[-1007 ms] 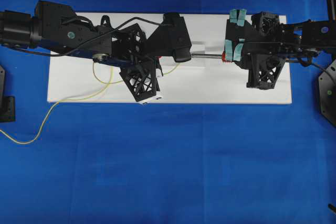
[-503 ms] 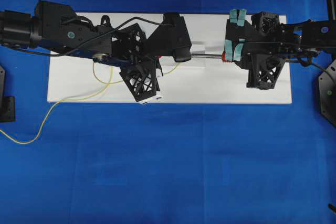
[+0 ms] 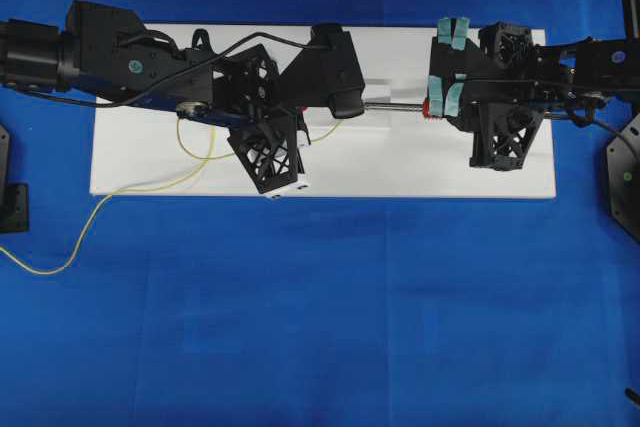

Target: Touch the tip of the soldering iron to the tip of the solder at the mark.

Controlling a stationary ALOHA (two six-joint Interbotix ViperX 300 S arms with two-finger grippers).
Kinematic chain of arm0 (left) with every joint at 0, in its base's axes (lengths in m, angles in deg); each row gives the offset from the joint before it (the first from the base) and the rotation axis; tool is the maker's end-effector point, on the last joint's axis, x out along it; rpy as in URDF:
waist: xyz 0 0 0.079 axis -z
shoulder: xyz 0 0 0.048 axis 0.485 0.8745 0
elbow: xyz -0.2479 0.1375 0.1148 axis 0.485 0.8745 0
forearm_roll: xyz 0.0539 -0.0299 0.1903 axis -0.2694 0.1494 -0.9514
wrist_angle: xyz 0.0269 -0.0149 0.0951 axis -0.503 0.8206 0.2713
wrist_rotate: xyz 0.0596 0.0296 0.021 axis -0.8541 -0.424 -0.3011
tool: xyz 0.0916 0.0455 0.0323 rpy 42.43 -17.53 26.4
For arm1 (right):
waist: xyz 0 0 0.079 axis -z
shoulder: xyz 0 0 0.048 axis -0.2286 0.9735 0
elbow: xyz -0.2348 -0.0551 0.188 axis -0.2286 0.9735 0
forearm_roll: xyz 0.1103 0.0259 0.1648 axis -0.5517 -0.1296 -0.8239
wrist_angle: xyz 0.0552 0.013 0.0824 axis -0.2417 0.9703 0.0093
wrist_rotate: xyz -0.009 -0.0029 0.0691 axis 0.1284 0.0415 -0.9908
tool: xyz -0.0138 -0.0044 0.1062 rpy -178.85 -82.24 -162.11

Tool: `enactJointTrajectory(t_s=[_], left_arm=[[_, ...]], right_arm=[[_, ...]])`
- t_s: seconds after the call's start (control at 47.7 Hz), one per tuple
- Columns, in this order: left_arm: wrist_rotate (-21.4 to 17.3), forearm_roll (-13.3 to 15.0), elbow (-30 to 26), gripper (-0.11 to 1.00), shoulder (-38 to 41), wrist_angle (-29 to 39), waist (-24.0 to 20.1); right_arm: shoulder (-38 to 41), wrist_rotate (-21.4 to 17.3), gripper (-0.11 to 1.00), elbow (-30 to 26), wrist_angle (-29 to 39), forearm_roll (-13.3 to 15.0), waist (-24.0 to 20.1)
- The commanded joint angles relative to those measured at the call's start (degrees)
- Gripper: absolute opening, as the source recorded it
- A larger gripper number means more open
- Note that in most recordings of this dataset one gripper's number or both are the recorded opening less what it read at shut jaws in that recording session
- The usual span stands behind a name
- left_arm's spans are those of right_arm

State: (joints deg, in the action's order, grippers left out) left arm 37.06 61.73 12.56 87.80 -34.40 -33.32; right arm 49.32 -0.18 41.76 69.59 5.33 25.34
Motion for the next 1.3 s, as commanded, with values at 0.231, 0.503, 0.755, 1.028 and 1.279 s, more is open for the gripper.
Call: enactJointTrajectory(t_s=[0.231, 0.503, 0.755, 1.028, 1.279], left_arm=[[0.0, -0.18, -1.23, 0.02, -0.88, -0.18, -0.09], [0.0, -0.18, -1.23, 0.02, -0.88, -0.18, -0.09], [-0.09, -0.18, -0.79, 0.02, -1.32, -0.18, -0.09], [0.18, -0.18, 2.46, 0.02, -6.94, -0.26, 0.35], [0.18, -0.18, 9.23, 0.02, -14.06, -3.69, 1.93]], right_arm=[[-0.44, 0.09, 0.06, -1.58, -0.44, 0.18, 0.18], [-0.44, 0.18, 0.06, -1.58, -0.44, 0.09, 0.26], [-0.44, 0.09, 0.06, -1.58, -0.44, 0.18, 0.26], [-0.53, 0.09, 0.06, -1.58, -0.44, 0.18, 0.26], [-0.53, 0.09, 0.06, -1.58, -0.97, 0.18, 0.18]])
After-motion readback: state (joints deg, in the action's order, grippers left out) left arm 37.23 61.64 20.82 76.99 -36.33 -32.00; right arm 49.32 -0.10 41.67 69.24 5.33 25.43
